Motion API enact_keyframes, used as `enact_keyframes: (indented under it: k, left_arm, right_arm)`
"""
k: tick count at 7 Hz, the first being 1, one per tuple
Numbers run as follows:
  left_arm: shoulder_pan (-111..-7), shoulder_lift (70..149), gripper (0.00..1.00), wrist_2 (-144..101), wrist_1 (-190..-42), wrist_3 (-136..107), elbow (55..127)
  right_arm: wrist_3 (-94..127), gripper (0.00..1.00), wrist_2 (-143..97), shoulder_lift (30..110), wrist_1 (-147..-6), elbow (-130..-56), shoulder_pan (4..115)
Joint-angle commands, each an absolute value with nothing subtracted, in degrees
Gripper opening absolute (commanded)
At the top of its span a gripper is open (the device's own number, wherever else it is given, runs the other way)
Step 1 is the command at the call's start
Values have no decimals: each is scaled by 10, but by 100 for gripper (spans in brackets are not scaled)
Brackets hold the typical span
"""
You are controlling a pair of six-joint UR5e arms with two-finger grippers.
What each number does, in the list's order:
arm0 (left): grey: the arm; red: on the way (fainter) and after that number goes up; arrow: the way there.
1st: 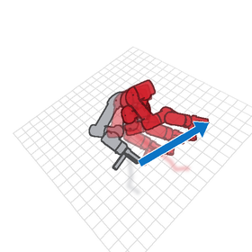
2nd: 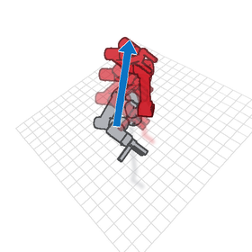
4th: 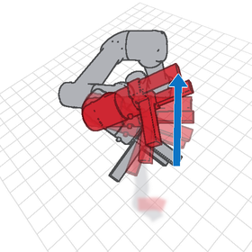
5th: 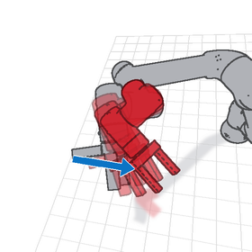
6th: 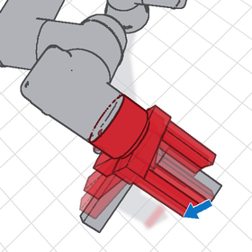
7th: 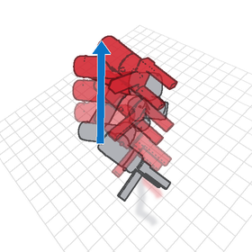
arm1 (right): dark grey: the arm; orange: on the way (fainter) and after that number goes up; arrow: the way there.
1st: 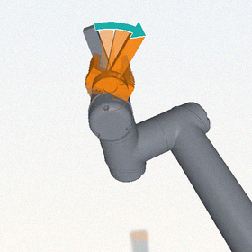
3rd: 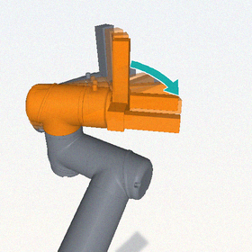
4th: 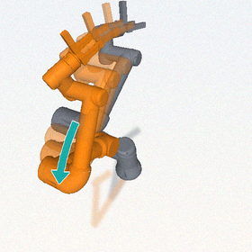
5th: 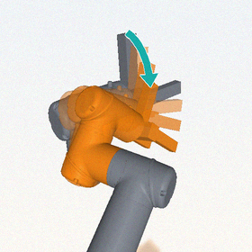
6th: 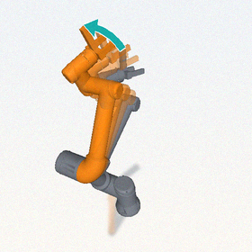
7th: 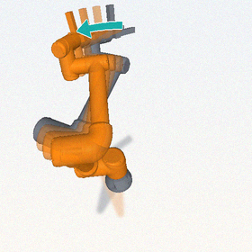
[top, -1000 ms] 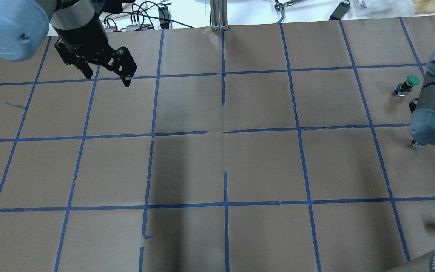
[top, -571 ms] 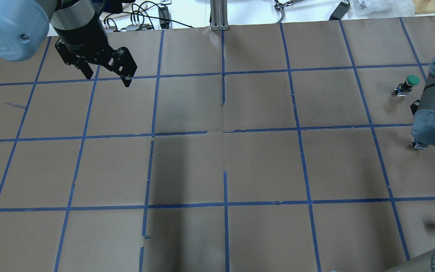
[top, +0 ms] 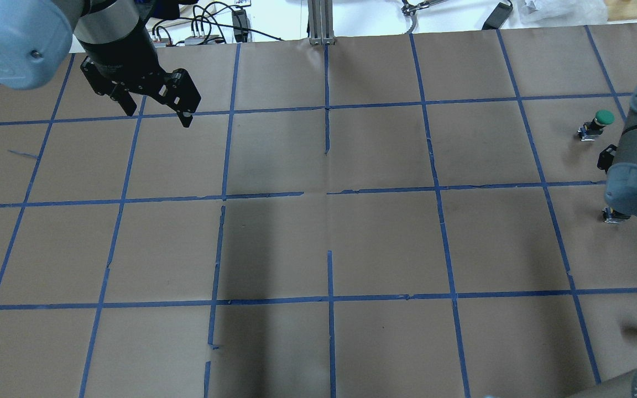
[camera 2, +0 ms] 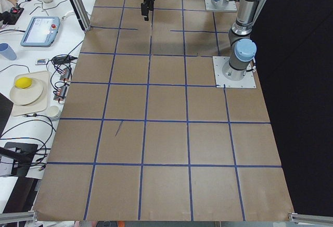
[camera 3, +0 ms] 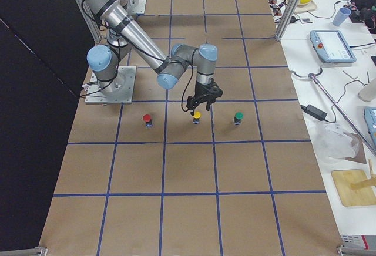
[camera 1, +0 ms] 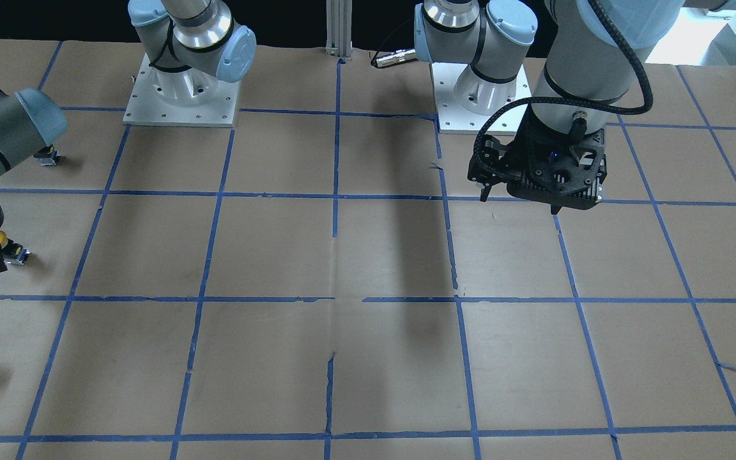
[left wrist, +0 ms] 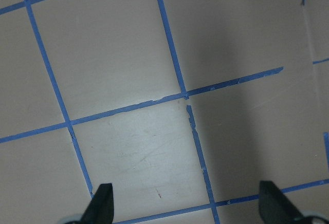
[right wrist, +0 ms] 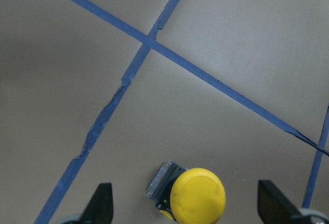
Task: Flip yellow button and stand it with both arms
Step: 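Lower the yellow button upright onto the table with the right gripper, then open the right gripper and lift it off the standing button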
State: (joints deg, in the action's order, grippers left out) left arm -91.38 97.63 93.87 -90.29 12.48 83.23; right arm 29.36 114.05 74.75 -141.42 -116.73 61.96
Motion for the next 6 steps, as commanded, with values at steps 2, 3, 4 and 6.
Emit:
enact_keyframes:
  k: [2, 3, 4, 6]
  left_arm:
    - [-913, 978, 100, 938, -901, 125, 831]
    - [-913, 978, 100, 938, -901, 125, 831]
    - [-913, 977, 100, 938, -901, 125, 831]
    - [-912, 976, 100, 938, -901, 125, 831]
  right_arm:
    - [259, 100, 1082, 782, -1313, -1106, 627]
    - [231, 100, 1064, 788, -1215, -1067, 634]
    - [190, 100, 1025, 797, -1147, -1023, 649]
    - [177, 100, 967, 820, -1002, -935, 714]
